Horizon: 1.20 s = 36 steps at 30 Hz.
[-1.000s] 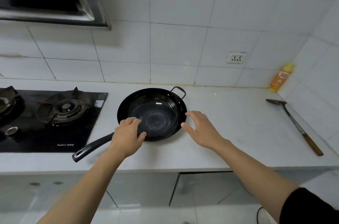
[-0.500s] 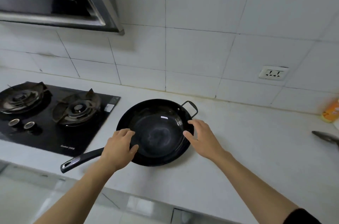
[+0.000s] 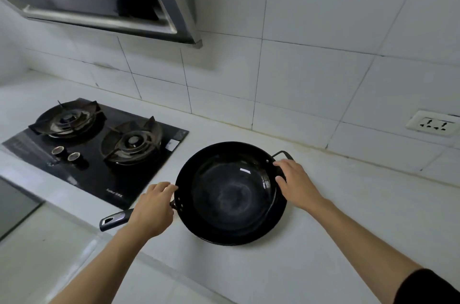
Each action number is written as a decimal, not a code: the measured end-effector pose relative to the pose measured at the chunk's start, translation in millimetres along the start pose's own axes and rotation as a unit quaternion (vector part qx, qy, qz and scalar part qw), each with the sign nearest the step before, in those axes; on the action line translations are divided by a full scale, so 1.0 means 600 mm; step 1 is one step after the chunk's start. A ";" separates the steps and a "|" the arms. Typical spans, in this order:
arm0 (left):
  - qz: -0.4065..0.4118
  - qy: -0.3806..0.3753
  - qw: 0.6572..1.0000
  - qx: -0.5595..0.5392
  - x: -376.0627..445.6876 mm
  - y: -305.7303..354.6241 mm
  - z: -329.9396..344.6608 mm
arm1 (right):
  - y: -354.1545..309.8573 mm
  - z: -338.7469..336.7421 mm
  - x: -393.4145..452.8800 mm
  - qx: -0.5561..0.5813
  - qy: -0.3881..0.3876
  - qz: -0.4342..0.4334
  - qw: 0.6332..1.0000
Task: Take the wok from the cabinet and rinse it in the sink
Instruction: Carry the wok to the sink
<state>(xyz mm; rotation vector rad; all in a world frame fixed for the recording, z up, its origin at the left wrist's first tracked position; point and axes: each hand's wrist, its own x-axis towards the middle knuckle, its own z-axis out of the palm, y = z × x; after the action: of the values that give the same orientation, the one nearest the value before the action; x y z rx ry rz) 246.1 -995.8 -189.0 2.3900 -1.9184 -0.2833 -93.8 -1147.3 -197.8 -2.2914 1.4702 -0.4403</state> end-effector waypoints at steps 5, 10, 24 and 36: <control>-0.009 -0.028 0.999 0.039 0.013 -0.054 0.008 | 0.017 -0.002 0.034 -0.110 -0.079 0.017 0.991; -0.005 -0.062 0.997 0.043 0.025 -0.086 0.026 | 0.033 0.005 0.062 -0.248 -0.138 -0.030 0.959; 0.030 -0.090 0.995 0.015 0.043 -0.094 0.053 | 0.055 0.011 0.100 -0.344 -0.236 -0.099 0.903; 0.005 -0.076 0.997 0.020 0.063 -0.077 0.068 | 0.059 0.015 0.083 -0.348 -0.168 -0.092 0.918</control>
<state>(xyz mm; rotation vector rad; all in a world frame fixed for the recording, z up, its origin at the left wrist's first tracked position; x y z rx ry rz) 290.8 -1019.6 -240.3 2.4487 -2.0153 -0.4438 -97.7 -1204.7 -219.5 -2.8585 1.3760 0.5059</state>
